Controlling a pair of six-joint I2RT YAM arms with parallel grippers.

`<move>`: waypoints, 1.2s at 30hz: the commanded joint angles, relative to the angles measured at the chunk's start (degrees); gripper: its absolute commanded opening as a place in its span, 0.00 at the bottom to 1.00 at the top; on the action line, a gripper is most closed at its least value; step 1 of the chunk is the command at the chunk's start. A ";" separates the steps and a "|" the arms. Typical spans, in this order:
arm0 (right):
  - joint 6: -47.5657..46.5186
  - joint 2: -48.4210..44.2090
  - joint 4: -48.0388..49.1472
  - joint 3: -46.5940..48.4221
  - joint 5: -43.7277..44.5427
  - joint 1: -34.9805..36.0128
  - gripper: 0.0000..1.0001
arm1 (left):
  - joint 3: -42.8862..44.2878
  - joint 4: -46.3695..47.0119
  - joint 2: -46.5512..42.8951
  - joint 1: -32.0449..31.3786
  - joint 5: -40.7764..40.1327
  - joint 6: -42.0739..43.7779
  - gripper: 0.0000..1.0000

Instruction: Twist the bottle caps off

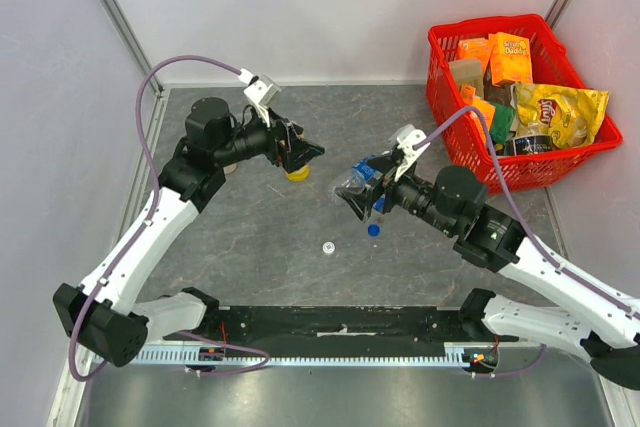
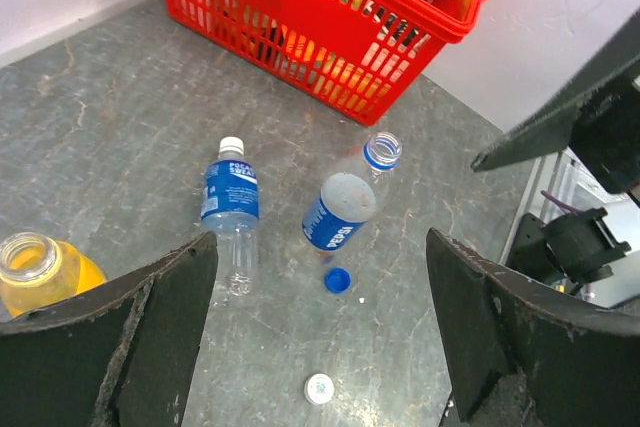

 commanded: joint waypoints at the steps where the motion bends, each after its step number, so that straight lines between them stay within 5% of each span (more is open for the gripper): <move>1: 0.72 -0.04 0.20 3.11 -8.22 -5.25 0.98 | 3.53 -4.11 2.60 -0.04 4.58 -1.76 0.89; 21: 6.08 -0.04 0.37 1.89 -25.37 -26.09 0.98 | 13.81 -12.11 21.40 -5.13 -2.01 2.54 0.88; 36: 7.49 -1.10 0.81 -0.05 -28.80 -29.70 0.98 | 18.91 -17.12 38.81 -10.41 -14.31 12.56 0.80</move>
